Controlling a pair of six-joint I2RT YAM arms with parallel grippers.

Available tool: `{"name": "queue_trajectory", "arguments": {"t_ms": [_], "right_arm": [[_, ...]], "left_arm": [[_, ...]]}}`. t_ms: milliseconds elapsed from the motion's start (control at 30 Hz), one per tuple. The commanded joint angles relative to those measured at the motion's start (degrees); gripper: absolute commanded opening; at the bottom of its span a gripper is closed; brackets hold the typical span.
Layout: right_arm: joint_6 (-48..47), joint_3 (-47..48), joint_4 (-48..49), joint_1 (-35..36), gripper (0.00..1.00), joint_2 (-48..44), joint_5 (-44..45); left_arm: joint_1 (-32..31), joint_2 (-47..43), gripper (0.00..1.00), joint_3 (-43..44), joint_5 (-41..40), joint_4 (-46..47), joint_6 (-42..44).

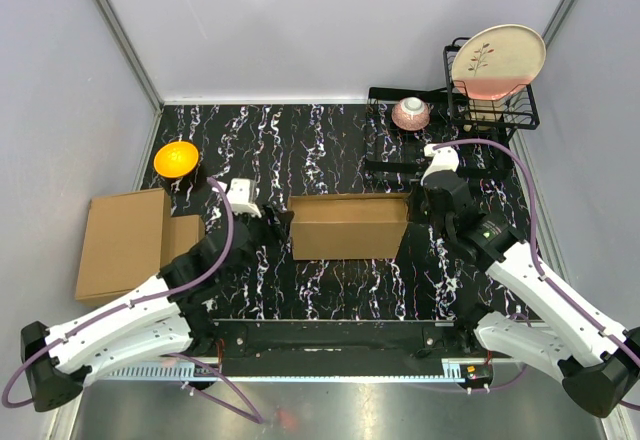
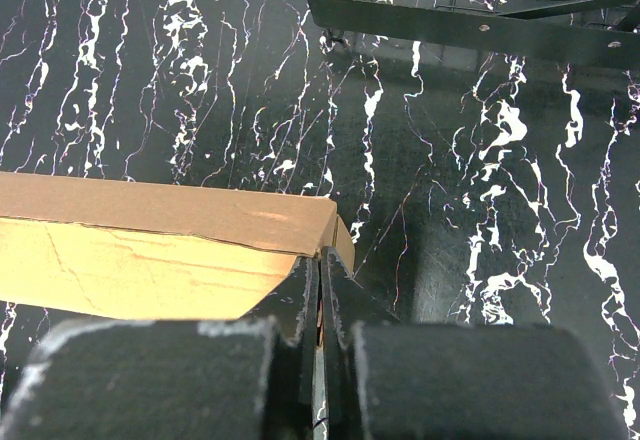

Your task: Fold the paper box

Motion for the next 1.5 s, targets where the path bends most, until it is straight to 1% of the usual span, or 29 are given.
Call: {"name": "queue_trajectory", "arguments": {"t_ms": [0,133,267,300,367,500,833,1000,1067,1300,1333,1400,1433,1467], "right_arm": [[0.11,-0.12,-0.55,0.12,0.00,-0.34,1.10],[0.20,-0.39,-0.46,0.12,0.00,-0.43,1.02],[0.29,-0.39,-0.38,0.03,0.00,-0.34,0.75],[0.29,-0.39,-0.46,0.03,0.00,-0.25,0.75],[0.38,-0.30,-0.38,0.03,0.00,-0.34,0.67],[0.38,-0.30,-0.38,0.03,0.00,-0.25,0.40],[0.38,-0.57,-0.20,0.12,0.00,-0.34,0.40],[0.29,-0.74,-0.11,0.12,0.00,-0.25,0.23],[0.46,-0.83,-0.02,0.03,0.00,-0.17,0.14],[0.64,-0.91,-0.02,0.03,0.00,-0.34,-0.04],[0.64,-0.83,-0.11,0.12,0.00,-0.34,-0.04],[0.55,-0.91,-0.02,0.12,0.00,-0.52,-0.04],[0.73,-1.09,-0.02,0.12,0.00,-0.52,-0.12],[0.82,-1.18,-0.02,0.03,0.00,-0.43,-0.13]], "left_arm": [[0.03,-1.55,0.57,1.69,0.63,2.42,0.32],[0.03,-0.94,0.54,1.77,-0.07,4.53,2.33],[0.55,0.90,0.46,2.21,-0.51,6.30,4.10],[0.90,1.78,0.43,2.65,-0.16,6.64,4.27],[1.60,2.66,0.38,3.09,0.19,7.00,4.80],[2.66,4.51,0.35,3.53,1.07,7.79,5.42],[4.07,5.21,0.35,4.32,2.22,9.37,5.94],[4.42,6.27,0.44,4.94,2.56,9.81,6.12],[4.60,6.88,0.43,5.11,2.83,10.07,6.47],[5.04,8.38,0.24,4.59,4.94,11.04,6.47],[5.04,8.38,0.19,4.41,5.11,11.22,6.47],[5.12,8.20,0.11,3.88,5.11,11.48,6.73],[5.12,8.12,0.00,3.71,5.29,11.74,6.91],[5.12,7.94,0.00,3.18,5.64,12.09,7.00]]}}
